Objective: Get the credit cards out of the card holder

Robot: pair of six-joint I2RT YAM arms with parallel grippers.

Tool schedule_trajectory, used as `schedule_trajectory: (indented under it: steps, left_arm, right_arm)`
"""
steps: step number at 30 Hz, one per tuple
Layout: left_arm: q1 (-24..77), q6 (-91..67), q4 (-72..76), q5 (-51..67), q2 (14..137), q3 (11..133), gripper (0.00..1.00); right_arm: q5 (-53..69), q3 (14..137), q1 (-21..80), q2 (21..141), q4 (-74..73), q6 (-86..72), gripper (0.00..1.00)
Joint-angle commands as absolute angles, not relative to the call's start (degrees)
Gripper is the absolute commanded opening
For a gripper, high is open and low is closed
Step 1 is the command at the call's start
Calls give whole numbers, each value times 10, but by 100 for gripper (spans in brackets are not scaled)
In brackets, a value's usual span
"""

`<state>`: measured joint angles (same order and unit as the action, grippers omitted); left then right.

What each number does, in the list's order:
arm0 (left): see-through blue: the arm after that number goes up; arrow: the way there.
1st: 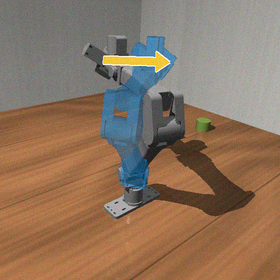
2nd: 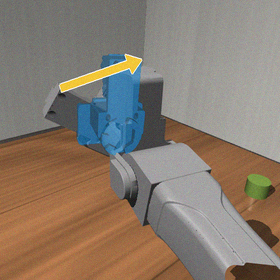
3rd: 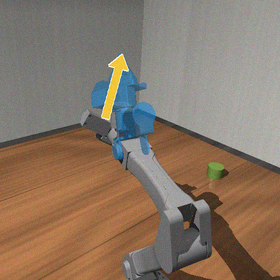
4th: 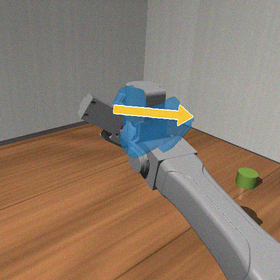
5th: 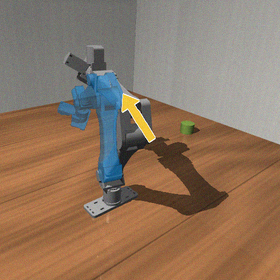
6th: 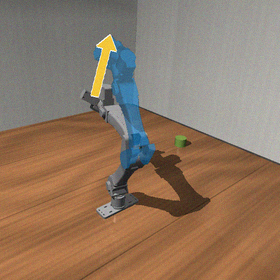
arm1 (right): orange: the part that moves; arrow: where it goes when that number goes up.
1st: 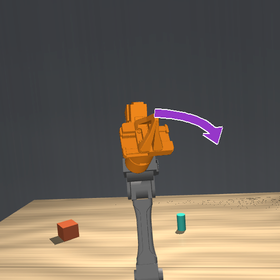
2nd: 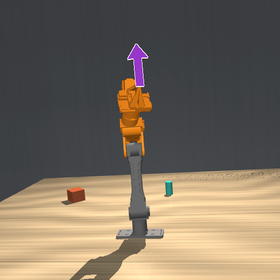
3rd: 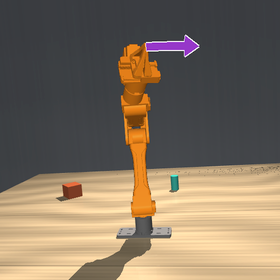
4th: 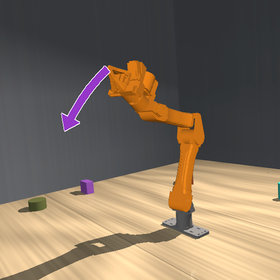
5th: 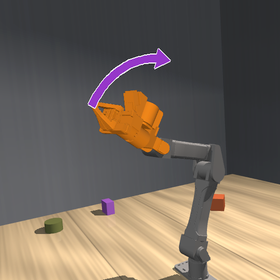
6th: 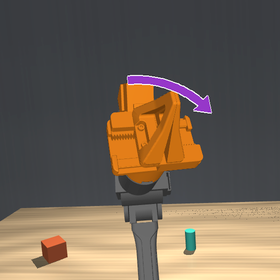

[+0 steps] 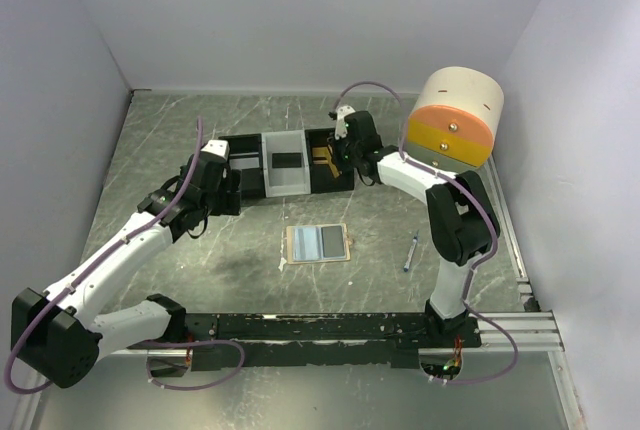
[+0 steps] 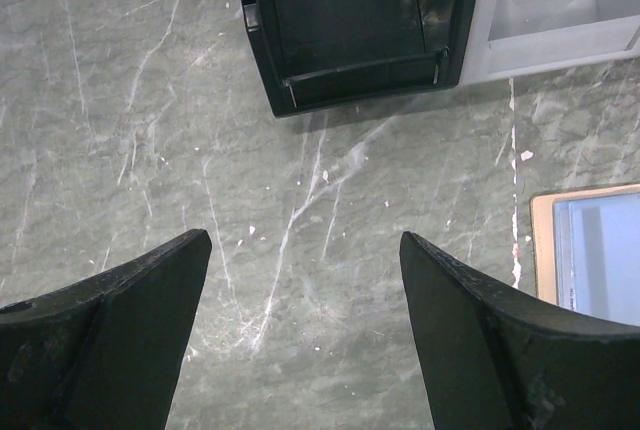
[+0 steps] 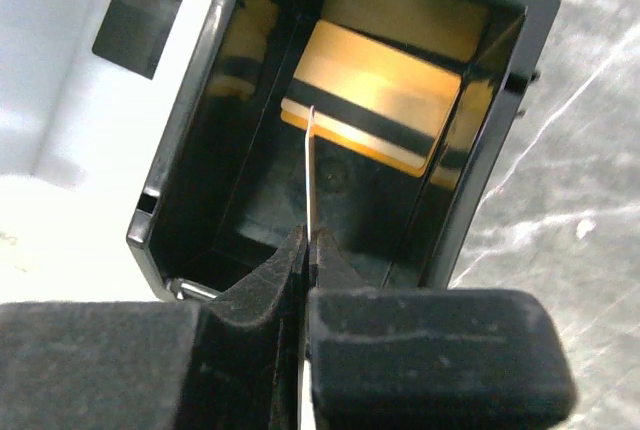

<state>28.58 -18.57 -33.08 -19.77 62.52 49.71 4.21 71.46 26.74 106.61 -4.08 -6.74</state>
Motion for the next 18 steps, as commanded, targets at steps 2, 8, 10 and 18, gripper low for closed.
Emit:
schedule_trajectory:
  steps: [2,8,10,18]
  left_arm:
    - [283,-179,-343,-210,613,495,88]
    - [283,-174,-341,-201,618,496,87]
    - [283,-174,-342,-198,620,495,86]
    - [283,-170,-337,-187,614,493,86]
  right_arm:
    - [59,695,271,1040,73,122,0]
    - [115,655,279,1043,128,360,0]
    - [100,669,279,1056,116,384,0]
    - [94,685,279,1091,83,521,0]
